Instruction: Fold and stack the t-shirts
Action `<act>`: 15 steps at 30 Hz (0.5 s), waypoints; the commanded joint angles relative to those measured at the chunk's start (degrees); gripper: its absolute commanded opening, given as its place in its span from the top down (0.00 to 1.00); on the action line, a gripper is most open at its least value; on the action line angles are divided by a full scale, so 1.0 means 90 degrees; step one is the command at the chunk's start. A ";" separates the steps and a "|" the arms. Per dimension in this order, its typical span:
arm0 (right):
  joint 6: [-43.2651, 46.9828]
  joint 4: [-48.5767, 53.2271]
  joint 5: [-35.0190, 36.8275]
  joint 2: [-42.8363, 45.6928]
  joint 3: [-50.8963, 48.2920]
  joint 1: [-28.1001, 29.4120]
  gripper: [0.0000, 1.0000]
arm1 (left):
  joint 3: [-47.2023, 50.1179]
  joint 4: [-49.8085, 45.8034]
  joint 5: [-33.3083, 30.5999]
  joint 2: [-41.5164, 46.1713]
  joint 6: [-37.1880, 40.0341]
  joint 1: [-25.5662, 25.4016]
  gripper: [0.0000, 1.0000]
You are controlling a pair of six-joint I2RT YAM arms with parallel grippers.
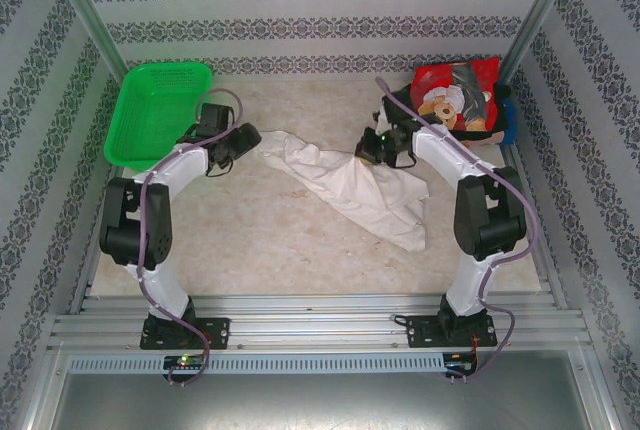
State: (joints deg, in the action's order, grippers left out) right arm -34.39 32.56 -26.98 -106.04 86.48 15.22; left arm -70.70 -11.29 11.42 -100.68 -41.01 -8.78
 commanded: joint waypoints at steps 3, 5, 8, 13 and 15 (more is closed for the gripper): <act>-0.0261 0.0067 -0.1131 0.0143 0.1618 0.0000 1.00 | 0.0242 0.0632 0.0413 0.0864 0.0466 -0.0308 0.10; -0.0384 0.0171 -0.1431 0.0149 0.2081 0.0068 1.00 | 0.0403 0.0734 0.0341 0.1217 0.0480 -0.0313 0.09; -0.0548 0.0387 -0.1826 0.0224 0.2585 0.0151 1.00 | 0.0556 0.0758 0.0172 0.1701 0.0563 -0.0309 0.07; -0.0775 0.0810 -0.2407 0.0565 0.2904 0.0357 1.00 | 0.0748 0.0451 -0.0539 0.2504 0.0828 -0.0304 0.05; -0.0762 0.0900 -0.2571 0.0749 0.2805 0.0398 1.00 | 0.0857 0.0424 -0.0750 0.2777 0.0907 -0.0296 0.04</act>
State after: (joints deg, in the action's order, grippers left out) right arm -39.90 37.63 -44.36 -103.33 110.87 17.89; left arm -64.40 -7.20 9.30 -79.09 -35.79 -11.90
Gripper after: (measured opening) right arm 0.066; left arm 0.952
